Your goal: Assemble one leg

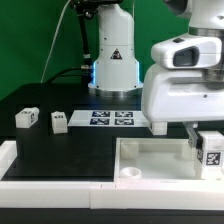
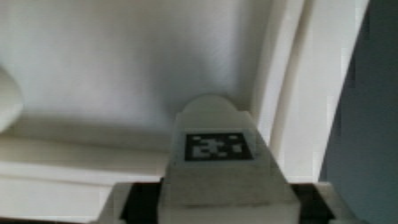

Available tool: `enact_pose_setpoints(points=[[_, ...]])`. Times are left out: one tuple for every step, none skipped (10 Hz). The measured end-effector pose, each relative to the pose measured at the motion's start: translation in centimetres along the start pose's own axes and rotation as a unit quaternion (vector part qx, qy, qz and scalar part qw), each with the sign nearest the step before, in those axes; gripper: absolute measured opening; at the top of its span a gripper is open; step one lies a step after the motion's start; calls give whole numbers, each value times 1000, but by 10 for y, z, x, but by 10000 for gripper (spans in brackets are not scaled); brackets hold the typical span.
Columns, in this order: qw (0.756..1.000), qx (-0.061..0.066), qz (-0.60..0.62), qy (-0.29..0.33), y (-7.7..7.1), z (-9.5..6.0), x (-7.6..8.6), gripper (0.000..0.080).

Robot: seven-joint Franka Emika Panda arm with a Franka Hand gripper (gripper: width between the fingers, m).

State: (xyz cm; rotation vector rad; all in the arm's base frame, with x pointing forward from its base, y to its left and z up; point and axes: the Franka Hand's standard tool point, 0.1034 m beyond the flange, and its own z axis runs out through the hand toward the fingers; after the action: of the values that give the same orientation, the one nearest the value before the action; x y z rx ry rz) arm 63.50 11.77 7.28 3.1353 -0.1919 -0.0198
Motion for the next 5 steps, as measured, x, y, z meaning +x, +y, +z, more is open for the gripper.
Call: enact_pose_setpoints(points=[[996, 3, 87, 0, 1, 0, 0, 290], [989, 3, 149, 0, 0, 0, 0, 290], [978, -1, 209, 0, 3, -1, 1, 291], [966, -9, 259, -4, 12, -1, 0, 298], [951, -21, 309, -6, 19, -2, -1, 302]])
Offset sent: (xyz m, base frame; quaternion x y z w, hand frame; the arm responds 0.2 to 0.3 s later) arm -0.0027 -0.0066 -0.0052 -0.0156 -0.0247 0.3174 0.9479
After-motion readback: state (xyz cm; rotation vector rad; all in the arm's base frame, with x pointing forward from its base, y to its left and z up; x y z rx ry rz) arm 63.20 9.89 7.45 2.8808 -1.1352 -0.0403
